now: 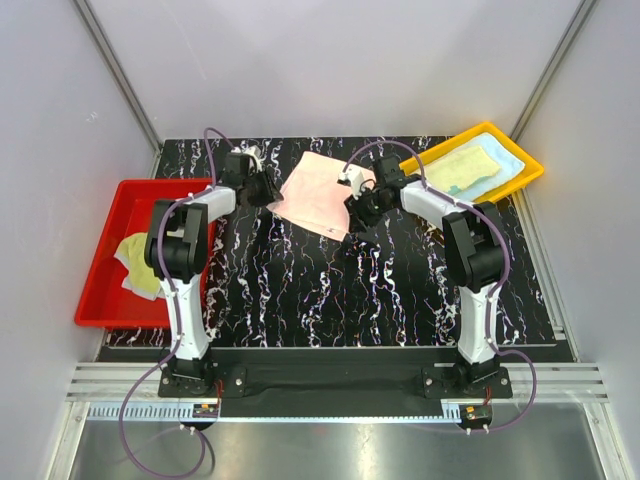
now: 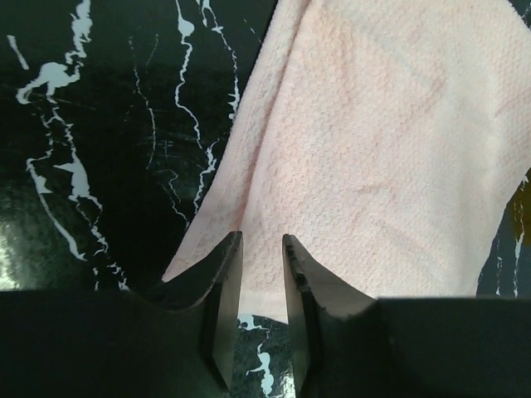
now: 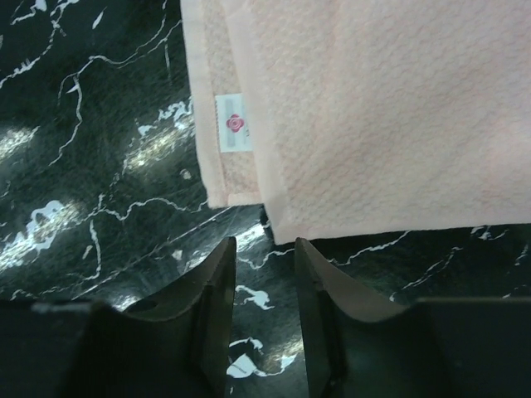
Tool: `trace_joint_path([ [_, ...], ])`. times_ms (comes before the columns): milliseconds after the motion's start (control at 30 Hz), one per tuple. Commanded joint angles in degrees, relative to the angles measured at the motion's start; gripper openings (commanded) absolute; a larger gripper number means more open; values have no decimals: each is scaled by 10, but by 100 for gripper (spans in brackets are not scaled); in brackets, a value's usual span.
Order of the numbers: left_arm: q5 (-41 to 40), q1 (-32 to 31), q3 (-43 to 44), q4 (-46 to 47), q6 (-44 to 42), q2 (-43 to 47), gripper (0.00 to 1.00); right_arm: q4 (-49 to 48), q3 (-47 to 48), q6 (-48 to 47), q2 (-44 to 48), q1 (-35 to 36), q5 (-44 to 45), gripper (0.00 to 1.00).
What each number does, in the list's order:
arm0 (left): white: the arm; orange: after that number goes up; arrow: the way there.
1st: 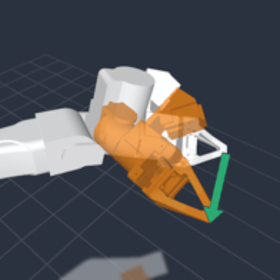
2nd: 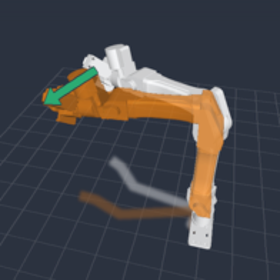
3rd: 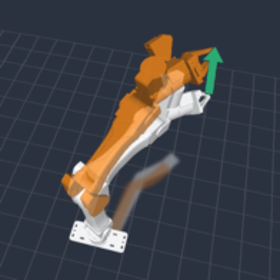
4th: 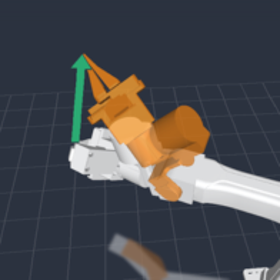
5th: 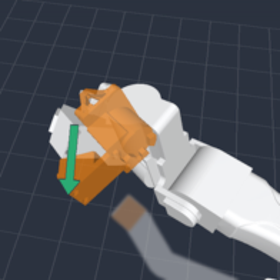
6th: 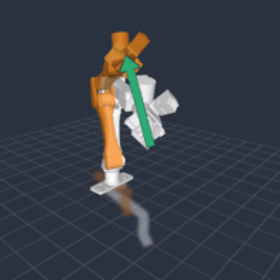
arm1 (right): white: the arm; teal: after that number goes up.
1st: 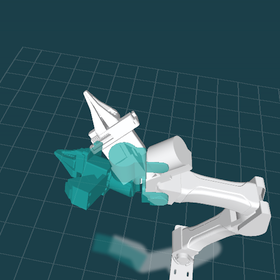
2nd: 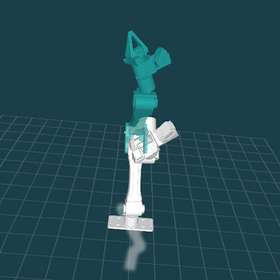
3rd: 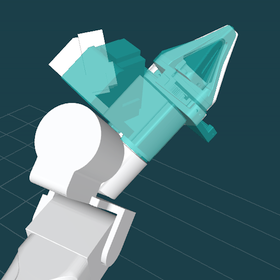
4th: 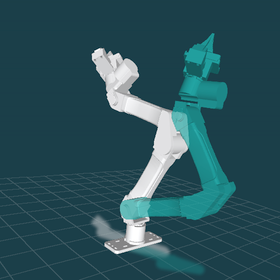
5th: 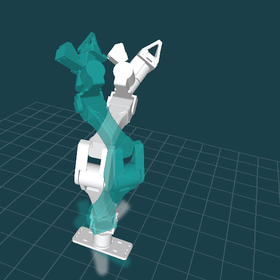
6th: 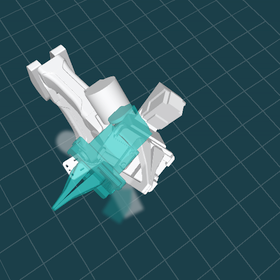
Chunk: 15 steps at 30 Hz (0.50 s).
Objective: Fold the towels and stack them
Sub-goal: Fold the towel
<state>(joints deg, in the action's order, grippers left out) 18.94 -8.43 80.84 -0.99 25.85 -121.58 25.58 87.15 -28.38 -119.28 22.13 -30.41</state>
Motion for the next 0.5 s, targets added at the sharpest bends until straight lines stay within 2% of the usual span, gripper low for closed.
trace_joint_path([
  [0, -36, 3, 16, -15, -25, 52, 34, 47, 21, 17, 41, 5, -39, 42],
  [100, -50, 3, 33, -49, -26, 46, 38, 15, 7, 61, 63, 6, -55, 42],
  [233, -38, 1, 54, -88, -27, 18, 37, -88, -23, 179, 85, 13, 1, 42],
  [367, -37, -5, 45, -103, -33, 17, 36, -170, -73, 249, 132, 13, 13, 40],
  [467, -50, -17, 45, -114, -45, 18, 35, -203, -95, 300, 146, 13, 56, 32],
])
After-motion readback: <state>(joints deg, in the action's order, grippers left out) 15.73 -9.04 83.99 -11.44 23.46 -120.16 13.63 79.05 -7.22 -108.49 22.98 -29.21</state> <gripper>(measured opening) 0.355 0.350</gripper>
